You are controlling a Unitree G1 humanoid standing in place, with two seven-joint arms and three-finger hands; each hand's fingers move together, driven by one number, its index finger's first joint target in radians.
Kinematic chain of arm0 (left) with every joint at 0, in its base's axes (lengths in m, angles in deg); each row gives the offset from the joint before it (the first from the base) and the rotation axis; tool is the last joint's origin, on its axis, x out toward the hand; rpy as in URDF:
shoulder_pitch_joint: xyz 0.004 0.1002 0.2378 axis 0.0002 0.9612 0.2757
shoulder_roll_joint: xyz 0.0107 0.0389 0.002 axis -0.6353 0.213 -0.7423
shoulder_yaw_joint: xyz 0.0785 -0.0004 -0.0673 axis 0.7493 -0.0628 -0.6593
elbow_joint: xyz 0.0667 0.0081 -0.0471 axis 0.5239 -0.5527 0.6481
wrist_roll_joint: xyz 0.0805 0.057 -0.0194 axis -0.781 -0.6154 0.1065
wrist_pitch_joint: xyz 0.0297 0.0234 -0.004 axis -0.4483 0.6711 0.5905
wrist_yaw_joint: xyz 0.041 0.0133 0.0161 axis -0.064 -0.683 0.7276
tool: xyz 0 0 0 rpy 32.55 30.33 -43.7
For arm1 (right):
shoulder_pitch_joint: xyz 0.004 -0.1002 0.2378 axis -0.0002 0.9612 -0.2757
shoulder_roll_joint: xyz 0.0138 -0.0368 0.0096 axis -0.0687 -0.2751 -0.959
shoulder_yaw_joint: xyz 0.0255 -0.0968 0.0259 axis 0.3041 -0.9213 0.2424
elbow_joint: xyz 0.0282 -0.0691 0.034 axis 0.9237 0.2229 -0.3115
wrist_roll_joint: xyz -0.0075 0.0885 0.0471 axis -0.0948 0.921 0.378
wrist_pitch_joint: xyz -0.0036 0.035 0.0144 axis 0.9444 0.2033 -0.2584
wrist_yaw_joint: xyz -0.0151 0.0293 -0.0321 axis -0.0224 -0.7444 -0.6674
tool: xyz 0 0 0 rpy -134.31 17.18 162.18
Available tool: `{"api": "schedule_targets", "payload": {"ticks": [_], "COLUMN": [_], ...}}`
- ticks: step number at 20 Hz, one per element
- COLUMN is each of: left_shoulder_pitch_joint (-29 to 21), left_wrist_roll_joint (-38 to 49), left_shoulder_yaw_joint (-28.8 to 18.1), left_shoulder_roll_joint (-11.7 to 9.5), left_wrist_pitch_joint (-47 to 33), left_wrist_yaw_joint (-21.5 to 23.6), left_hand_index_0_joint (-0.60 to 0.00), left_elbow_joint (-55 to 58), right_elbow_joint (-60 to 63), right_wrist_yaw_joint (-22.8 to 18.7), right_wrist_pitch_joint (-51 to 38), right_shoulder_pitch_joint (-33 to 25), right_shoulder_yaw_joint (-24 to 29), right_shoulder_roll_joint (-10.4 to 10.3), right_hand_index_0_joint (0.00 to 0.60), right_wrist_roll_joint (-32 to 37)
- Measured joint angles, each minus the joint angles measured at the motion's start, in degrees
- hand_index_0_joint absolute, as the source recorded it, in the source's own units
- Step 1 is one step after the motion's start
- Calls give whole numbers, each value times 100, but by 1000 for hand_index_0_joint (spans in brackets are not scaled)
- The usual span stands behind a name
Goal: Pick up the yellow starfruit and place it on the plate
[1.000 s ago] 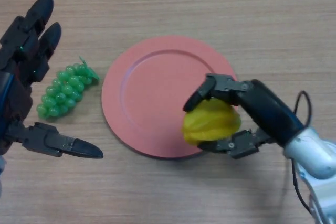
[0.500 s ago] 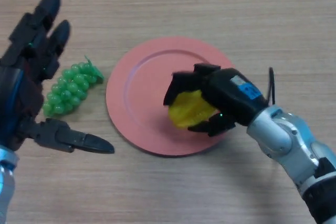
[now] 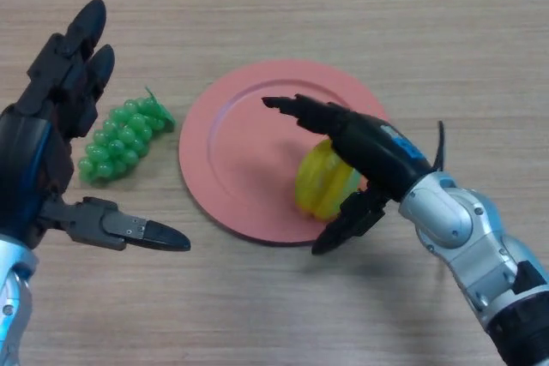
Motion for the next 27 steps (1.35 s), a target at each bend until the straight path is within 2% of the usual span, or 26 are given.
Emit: {"api": "schedule_targets", "payload": {"ticks": [2, 5, 8, 10, 13, 17, 21, 27], "left_shoulder_pitch_joint": [-30, -80, -120, -193, -265, -294, -263, -268], "left_wrist_roll_joint": [-1, -278, -420, -427, -443, -451, -452, -370], "left_shoulder_yaw_joint": [-1, 57, 200, 223, 216, 215, 223, 226], "left_shoulder_roll_joint": [0, 6, 7, 7, -4, -7, -4, 8], "left_wrist_pitch_joint": [0, -340, -620, -762, -783, -998, -995, -921], "left_wrist_yaw_joint": [4, 135, 190, 193, 197, 197, 197, 239], "left_hand_index_0_joint": [0, 0, 0, 0, 0, 0, 0, 0], "left_elbow_joint": [-52, -305, -569, -850, -908, -1100, -1090, -849], "right_elbow_joint": [-434, -1447, -2408, -2960, -3973, -4842, -5216, -5388], "right_wrist_yaw_joint": [390, 823, 1234, 1231, 1131, 881, 622, 620], "right_wrist_pitch_joint": [197, 959, 1743, 1825, 2521, 3421, 3510, 3642], "right_shoulder_pitch_joint": [113, 333, 709, 1042, 1580, 2197, 2415, 2566], "right_shoulder_yaw_joint": [84, 535, 1076, 1191, 1683, 2064, 2053, 2043], "right_shoulder_roll_joint": [2, -14, 56, 270, 501, 625, 618, 587], "right_hand_index_0_joint": [0, 0, 0, 0, 0, 0, 0, 0], "right_wrist_roll_joint": [530, 1510, 1892, 2040, 2773, 3618, 3614, 3558]}}
